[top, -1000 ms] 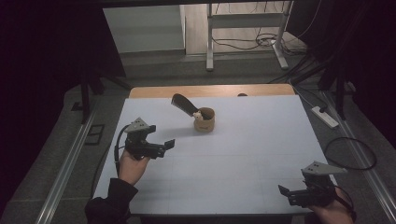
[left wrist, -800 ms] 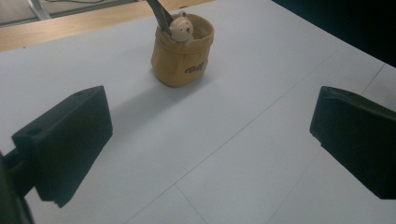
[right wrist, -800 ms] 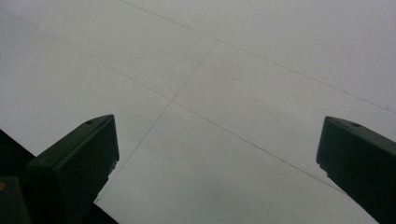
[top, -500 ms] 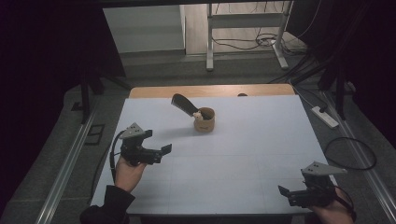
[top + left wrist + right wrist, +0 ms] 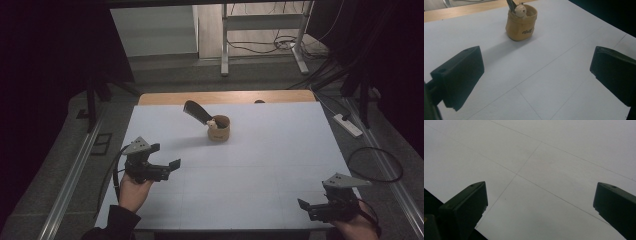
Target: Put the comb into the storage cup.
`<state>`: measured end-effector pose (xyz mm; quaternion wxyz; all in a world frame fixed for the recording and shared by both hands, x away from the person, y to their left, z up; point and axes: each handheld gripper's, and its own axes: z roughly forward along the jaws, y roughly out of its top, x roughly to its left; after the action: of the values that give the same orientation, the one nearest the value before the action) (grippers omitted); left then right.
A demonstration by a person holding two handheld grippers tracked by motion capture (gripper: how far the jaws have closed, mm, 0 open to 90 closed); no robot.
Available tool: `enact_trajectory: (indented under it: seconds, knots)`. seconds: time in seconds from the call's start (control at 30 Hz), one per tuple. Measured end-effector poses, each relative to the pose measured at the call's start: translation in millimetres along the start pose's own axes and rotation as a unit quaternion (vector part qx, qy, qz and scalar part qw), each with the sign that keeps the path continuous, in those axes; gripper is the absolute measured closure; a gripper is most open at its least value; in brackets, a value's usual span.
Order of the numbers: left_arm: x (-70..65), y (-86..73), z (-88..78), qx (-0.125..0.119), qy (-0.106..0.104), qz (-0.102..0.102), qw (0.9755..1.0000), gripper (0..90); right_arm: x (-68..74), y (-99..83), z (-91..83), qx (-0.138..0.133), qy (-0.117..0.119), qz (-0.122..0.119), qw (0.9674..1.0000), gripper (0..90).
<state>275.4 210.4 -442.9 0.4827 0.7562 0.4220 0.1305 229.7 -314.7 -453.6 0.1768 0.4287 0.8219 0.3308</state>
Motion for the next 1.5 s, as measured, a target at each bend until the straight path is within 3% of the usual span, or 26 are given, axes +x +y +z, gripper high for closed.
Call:
enact_trajectory:
  seconds: [1.0, 1.5]
  knots:
    - [-9.3, -23.5, -25.0, 0.017, 0.021, 0.007, 0.9996, 0.0, 0.8, -0.1, 0.0, 0.000, -0.004, -0.002, 1.0000, 0.0]
    - [-9.0, -37.0, -44.0, 0.018, 0.039, -0.002, 0.9991, 0.0, 1.2, -0.1, 0.0, 0.001, -0.005, -0.005, 1.0000, 0.0]
